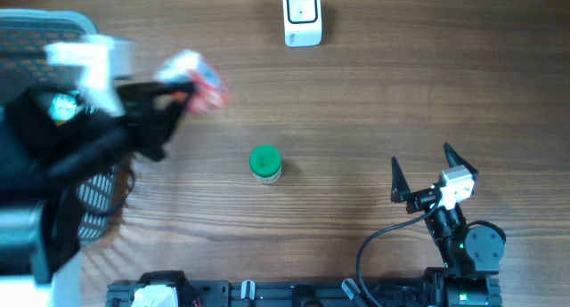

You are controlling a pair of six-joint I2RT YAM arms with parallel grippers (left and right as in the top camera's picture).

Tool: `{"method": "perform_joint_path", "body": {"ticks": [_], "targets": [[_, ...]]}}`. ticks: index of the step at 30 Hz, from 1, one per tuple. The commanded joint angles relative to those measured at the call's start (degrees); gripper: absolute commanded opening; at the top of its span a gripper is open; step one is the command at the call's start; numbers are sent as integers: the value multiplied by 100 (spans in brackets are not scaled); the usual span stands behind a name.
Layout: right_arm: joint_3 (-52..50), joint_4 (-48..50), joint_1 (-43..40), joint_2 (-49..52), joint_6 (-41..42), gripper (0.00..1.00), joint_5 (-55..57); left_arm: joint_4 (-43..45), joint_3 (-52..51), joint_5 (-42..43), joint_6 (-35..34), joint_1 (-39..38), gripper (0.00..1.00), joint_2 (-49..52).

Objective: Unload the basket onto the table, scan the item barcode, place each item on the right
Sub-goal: 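Place red-white box on table right of jar with left gripper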

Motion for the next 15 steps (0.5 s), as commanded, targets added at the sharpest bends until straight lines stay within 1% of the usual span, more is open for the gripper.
{"method": "perform_joint_path", "body": {"ticks": [1, 2, 3, 4, 6, 8, 9, 10, 11, 12, 13, 14, 15], "targets": [[-7, 7, 39, -37, 85, 100, 50, -262, -39, 509, 1873, -1128, 4, 1099], [-7, 7, 39, -37, 85, 100, 50, -302, -39, 507, 2111, -1436, 4, 1541], [-7, 7, 39, -37, 85, 100, 50, -293, -39, 507, 2380, -1899, 4, 2306], [-7, 7, 39, -37, 85, 100, 50, -184, -39, 505, 2450, -2216, 4, 2975], [-7, 7, 39, -37, 83, 100, 52, 66, -39, 505, 2306, -2511, 4, 3722], [-7, 7, 39, -37, 85, 100, 50, 433, -39, 485, 1961, -2839, 5, 4575], [-7, 7, 39, -37, 85, 100, 50, 581, -39, 461, 1893, -2983, 4, 4970], [-7, 7, 39, -37, 85, 100, 52, 723, -39, 188, 1652, -3126, 4, 5377], [-7, 7, 39, -37, 83, 99, 50, 780, -39, -306, 1290, -3224, 4, 5604], [-7, 7, 39, -37, 83, 100, 50, 782, -39, -951, 879, -3305, 4, 5731], [-7, 7, 39, -37, 83, 100, 52, 772, -39, -1867, 356, -3405, 7, 5801], [-7, 7, 39, -37, 85, 100, 50, 741, -39, -2601, 39, -3504, 8, 5805], [-7, 7, 39, -37, 85, 100, 52, 728, -39, -3139, -26, -3626, 10, 5805]]}}
